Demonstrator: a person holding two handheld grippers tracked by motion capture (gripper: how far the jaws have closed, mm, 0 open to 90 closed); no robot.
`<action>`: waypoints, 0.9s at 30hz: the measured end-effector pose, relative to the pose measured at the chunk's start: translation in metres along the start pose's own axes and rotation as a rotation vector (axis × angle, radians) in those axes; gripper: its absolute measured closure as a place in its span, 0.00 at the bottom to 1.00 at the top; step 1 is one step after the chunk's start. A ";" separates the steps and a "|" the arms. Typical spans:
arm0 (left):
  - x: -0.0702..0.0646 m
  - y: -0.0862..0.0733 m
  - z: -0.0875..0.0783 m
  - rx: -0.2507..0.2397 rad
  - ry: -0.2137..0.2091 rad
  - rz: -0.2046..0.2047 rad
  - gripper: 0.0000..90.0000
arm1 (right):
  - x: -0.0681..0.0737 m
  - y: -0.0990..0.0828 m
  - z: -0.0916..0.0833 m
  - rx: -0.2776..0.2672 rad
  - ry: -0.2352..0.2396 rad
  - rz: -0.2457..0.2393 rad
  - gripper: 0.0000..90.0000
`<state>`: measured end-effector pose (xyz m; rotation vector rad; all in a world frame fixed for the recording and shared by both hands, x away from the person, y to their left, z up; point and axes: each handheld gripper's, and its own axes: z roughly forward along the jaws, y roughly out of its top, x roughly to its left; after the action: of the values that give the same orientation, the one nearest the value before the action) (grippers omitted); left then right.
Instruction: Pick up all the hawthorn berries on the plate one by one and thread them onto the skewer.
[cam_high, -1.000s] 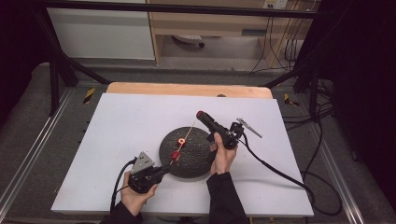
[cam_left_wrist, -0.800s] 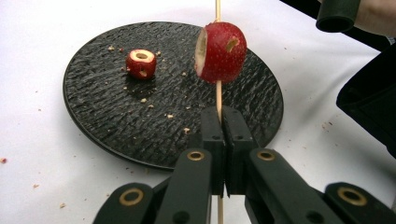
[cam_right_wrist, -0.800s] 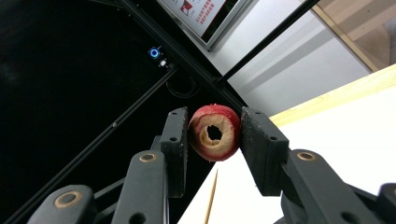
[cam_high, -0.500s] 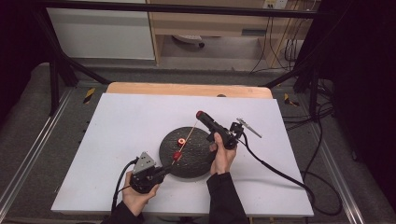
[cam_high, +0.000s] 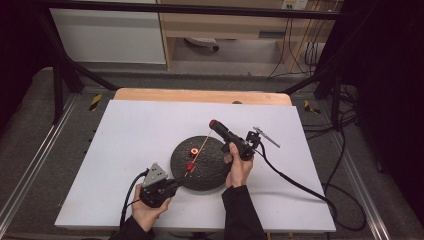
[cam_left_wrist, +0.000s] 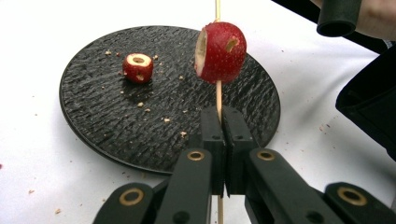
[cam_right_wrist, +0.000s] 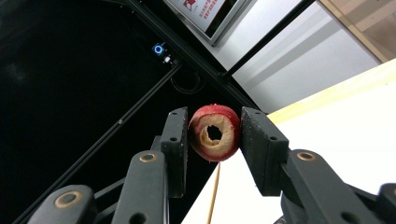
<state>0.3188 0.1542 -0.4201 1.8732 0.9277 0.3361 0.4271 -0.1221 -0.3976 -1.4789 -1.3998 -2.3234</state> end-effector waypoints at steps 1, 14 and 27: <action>0.000 0.000 0.000 0.000 -0.001 0.001 0.98 | 0.000 0.000 0.000 0.001 -0.001 0.000 0.70; 0.000 0.001 0.000 -0.003 -0.001 0.000 0.98 | -0.001 -0.001 0.000 0.016 0.002 0.004 0.70; -0.005 0.007 0.009 -0.015 0.024 -0.016 0.98 | -0.001 -0.007 0.000 0.036 0.001 0.013 0.70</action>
<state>0.3237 0.1426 -0.4181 1.8503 0.9531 0.3556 0.4240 -0.1187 -0.4024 -1.4722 -1.4199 -2.2789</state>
